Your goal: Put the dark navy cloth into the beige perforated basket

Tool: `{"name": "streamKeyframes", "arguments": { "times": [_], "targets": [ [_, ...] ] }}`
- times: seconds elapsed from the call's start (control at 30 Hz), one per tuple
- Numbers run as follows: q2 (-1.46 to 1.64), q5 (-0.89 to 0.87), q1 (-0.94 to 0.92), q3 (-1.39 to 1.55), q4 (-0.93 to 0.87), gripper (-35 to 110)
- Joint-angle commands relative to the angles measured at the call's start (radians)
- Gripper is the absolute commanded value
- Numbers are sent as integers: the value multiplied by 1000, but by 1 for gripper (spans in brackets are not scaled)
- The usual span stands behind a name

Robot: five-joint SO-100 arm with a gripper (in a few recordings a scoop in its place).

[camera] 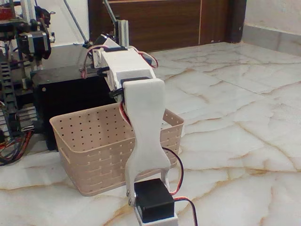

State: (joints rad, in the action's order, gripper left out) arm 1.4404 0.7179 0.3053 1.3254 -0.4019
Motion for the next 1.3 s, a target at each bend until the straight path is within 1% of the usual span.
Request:
{"name": "streamKeyframes", "arguments": {
  "times": [0.0,0.03,0.13,0.23,0.3,0.4,0.47,0.63,0.7,0.77,0.8,0.87,0.93,1.03,1.13,1.17,1.23,1.27],
  "targets": [
    [-12,-124,18,-117,-146,0],
    [-43,-198,18,-172,-230,0],
    [-84,-365,14,-183,-379,0],
    [-121,-488,3,-183,-407,0],
    [-137,-486,5,-199,-422,0],
    [-135,-512,6,-207,-476,4],
    [-140,-537,8,-288,-485,5],
    [-137,-462,6,-249,-578,6],
    [-121,-446,-2,-207,-589,6],
    [-95,-423,-6,-192,-575,6],
    [-69,-376,-11,-158,-555,5],
    [-14,-344,-17,-146,-451,5],
    [31,-282,-25,-103,-440,4],
    [172,-158,-32,127,-241,2],
    [262,-44,-48,250,-187,0],
    [308,-14,-55,339,-104,0],
    [344,51,-77,419,-32,0],
    [383,81,-89,506,46,0]
  ]
}}
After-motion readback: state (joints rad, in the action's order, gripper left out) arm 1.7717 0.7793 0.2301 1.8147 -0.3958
